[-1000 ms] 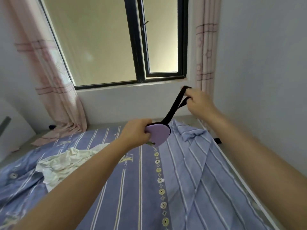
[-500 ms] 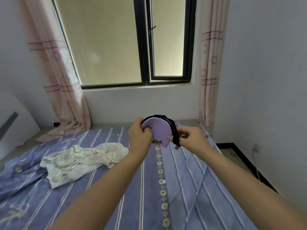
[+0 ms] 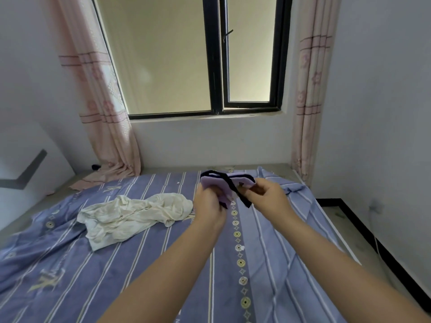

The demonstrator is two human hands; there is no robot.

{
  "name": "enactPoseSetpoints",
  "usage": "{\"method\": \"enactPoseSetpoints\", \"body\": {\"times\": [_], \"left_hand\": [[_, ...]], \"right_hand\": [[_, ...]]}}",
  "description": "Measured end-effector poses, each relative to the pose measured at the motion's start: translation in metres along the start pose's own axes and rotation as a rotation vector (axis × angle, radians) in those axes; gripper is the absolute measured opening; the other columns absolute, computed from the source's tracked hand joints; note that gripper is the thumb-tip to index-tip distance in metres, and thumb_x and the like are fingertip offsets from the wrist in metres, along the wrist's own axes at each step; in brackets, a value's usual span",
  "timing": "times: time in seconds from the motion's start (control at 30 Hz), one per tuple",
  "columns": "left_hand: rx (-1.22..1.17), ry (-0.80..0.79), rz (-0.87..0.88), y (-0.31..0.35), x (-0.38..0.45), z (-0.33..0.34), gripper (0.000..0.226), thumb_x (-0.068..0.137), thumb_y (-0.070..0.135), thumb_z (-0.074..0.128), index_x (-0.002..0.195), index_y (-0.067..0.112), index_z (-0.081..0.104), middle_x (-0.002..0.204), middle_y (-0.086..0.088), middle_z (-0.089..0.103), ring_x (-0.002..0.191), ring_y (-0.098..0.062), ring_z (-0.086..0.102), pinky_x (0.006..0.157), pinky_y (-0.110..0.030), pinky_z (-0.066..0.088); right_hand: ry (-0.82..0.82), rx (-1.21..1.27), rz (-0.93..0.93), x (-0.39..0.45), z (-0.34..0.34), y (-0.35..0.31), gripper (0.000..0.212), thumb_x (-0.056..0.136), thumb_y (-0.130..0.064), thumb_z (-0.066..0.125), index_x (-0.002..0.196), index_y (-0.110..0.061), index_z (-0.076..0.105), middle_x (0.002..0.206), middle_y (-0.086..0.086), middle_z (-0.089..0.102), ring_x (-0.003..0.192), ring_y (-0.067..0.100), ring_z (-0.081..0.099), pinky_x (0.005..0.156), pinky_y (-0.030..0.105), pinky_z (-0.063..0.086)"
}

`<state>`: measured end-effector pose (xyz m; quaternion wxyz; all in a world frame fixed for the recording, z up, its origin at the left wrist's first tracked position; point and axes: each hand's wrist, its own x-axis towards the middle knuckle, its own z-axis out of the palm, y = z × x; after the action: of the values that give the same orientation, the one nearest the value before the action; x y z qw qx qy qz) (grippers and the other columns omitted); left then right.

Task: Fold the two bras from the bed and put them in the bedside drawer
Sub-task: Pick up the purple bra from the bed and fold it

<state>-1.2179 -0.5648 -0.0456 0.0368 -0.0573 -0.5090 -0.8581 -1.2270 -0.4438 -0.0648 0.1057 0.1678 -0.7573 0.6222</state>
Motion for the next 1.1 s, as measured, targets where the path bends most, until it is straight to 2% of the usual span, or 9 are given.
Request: {"method": "enactPoseSetpoints", "body": {"times": [0.07, 0.17, 0.27, 0.4, 0.57, 0.77, 0.87, 1.0, 1.1], "left_hand": [[0.115, -0.034, 0.090, 0.001, -0.004, 0.001, 0.038, 0.056, -0.012, 0.021, 0.076, -0.030, 0.047, 0.090, -0.031, 0.062, 0.062, -0.021, 0.060, 0.045, -0.017, 0.037], [0.332, 0.091, 0.134, -0.001, -0.009, -0.015, 0.024, 0.067, -0.004, 0.042, 0.072, 0.011, 0.061, 0.078, -0.004, 0.064, 0.081, -0.022, 0.051, 0.064, -0.024, 0.040], [0.393, 0.027, 0.218, 0.007, -0.012, -0.040, 0.034, 0.084, -0.005, 0.044, 0.089, 0.028, 0.051, 0.090, 0.005, 0.056, 0.092, -0.019, 0.051, 0.079, -0.024, 0.042], [0.749, -0.086, 0.246, 0.019, -0.022, -0.061, 0.017, 0.082, 0.022, 0.054, 0.084, 0.039, 0.054, 0.086, 0.015, 0.059, 0.081, 0.003, 0.057, 0.076, -0.027, 0.047], [0.481, 0.167, 0.140, 0.027, -0.041, -0.100, 0.028, 0.092, 0.007, 0.041, 0.086, 0.030, 0.055, 0.088, 0.003, 0.059, 0.077, -0.009, 0.060, 0.049, -0.022, 0.056], [0.100, 0.473, 0.144, 0.032, -0.108, -0.177, 0.026, 0.094, 0.009, 0.032, 0.102, 0.017, 0.056, 0.094, 0.000, 0.067, 0.077, -0.006, 0.070, 0.059, -0.021, 0.059], [-0.054, 0.689, 0.046, 0.045, -0.169, -0.224, 0.028, 0.093, 0.009, 0.028, 0.102, 0.010, 0.055, 0.091, -0.006, 0.065, 0.078, -0.017, 0.065, 0.062, -0.030, 0.057], [0.116, 1.046, -0.093, 0.083, -0.267, -0.294, 0.037, 0.095, 0.037, 0.029, 0.103, 0.012, 0.055, 0.084, -0.007, 0.060, 0.071, -0.018, 0.058, 0.055, -0.026, 0.048], [0.329, 1.235, -0.103, 0.115, -0.347, -0.344, 0.016, 0.091, 0.022, 0.046, 0.087, 0.012, 0.058, 0.091, -0.014, 0.055, 0.081, -0.024, 0.050, 0.064, -0.029, 0.040]], "right_hand": [[0.065, 0.001, -0.026, 0.004, 0.002, -0.002, 0.031, 0.082, -0.007, 0.059, 0.061, -0.029, 0.057, 0.044, -0.007, 0.049, 0.040, 0.000, 0.037, 0.041, 0.011, 0.028], [0.062, -0.031, -0.039, 0.011, -0.005, -0.008, 0.020, 0.082, -0.004, 0.057, 0.068, -0.018, 0.061, 0.045, -0.009, 0.054, 0.046, 0.001, 0.040, 0.046, 0.016, 0.032], [-0.019, -0.177, -0.059, 0.015, -0.005, -0.010, 0.009, 0.081, -0.004, 0.057, 0.078, 0.004, 0.061, 0.064, 0.026, 0.058, 0.063, 0.017, 0.046, 0.058, 0.028, 0.034], [-0.115, -0.447, -0.077, 0.022, 0.016, -0.019, 0.013, 0.079, -0.007, 0.058, 0.068, 0.000, 0.054, 0.049, 0.002, 0.039, 0.050, 0.015, 0.035, 0.046, 0.021, 0.025], [-0.230, -0.466, -0.117, 0.023, 0.071, -0.025, 0.016, 0.075, -0.011, 0.065, 0.067, -0.001, 0.057, 0.059, 0.004, 0.045, 0.060, 0.017, 0.040, 0.049, 0.023, 0.028], [-0.486, -0.021, 0.019, -0.016, 0.176, -0.008, 0.014, 0.080, -0.017, 0.062, 0.072, -0.006, 0.065, 0.064, 0.006, 0.053, 0.056, 0.014, 0.042, 0.049, 0.015, 0.034], [-0.706, 0.071, 0.056, -0.053, 0.249, -0.006, 0.010, 0.083, -0.014, 0.059, 0.077, -0.007, 0.064, 0.066, 0.011, 0.050, 0.057, 0.017, 0.040, 0.053, 0.028, 0.033], [-0.977, 0.023, -0.084, -0.116, 0.353, -0.024, 0.012, 0.082, -0.013, 0.060, 0.090, -0.006, 0.065, 0.066, 0.003, 0.054, 0.061, 0.015, 0.045, 0.050, 0.016, 0.031], [-1.188, 0.007, -0.185, -0.174, 0.433, -0.052, 0.016, 0.083, -0.012, 0.057, 0.098, -0.007, 0.063, 0.082, 0.013, 0.062, 0.075, 0.023, 0.052, 0.059, 0.028, 0.034]]}}
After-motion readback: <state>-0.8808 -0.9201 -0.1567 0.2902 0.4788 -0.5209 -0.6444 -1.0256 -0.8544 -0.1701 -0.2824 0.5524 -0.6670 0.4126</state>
